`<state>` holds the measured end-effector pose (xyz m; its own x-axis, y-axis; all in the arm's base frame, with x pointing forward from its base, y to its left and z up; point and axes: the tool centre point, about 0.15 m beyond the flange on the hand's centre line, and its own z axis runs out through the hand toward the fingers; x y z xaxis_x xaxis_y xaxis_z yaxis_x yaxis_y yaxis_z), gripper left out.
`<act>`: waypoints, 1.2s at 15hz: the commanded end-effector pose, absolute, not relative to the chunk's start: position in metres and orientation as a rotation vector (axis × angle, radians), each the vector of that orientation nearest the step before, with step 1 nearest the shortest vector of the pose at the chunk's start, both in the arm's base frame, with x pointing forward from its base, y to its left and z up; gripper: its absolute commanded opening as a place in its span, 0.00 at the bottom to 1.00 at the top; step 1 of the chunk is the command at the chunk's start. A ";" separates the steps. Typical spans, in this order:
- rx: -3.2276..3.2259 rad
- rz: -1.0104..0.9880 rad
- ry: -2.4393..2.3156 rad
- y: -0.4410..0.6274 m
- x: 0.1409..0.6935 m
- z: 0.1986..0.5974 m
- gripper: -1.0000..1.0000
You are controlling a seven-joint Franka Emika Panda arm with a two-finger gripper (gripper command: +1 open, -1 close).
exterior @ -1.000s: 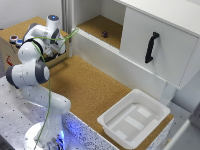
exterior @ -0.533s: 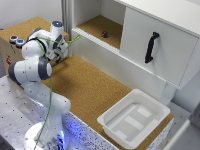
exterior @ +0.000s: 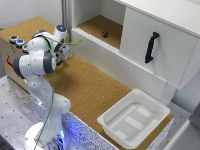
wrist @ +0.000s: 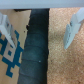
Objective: Grasp the drawer handle, then open it
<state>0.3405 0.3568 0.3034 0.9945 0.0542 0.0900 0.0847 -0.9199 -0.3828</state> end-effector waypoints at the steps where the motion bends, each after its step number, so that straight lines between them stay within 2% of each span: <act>1: -2.643 -0.101 -0.102 0.358 0.343 0.294 1.00; 3: -2.640 -0.102 -0.106 0.358 0.341 0.295 1.00; 4: -2.639 -0.098 -0.111 0.358 0.340 0.294 0.00; 18: -2.643 -0.118 -0.089 0.338 0.332 0.290 0.00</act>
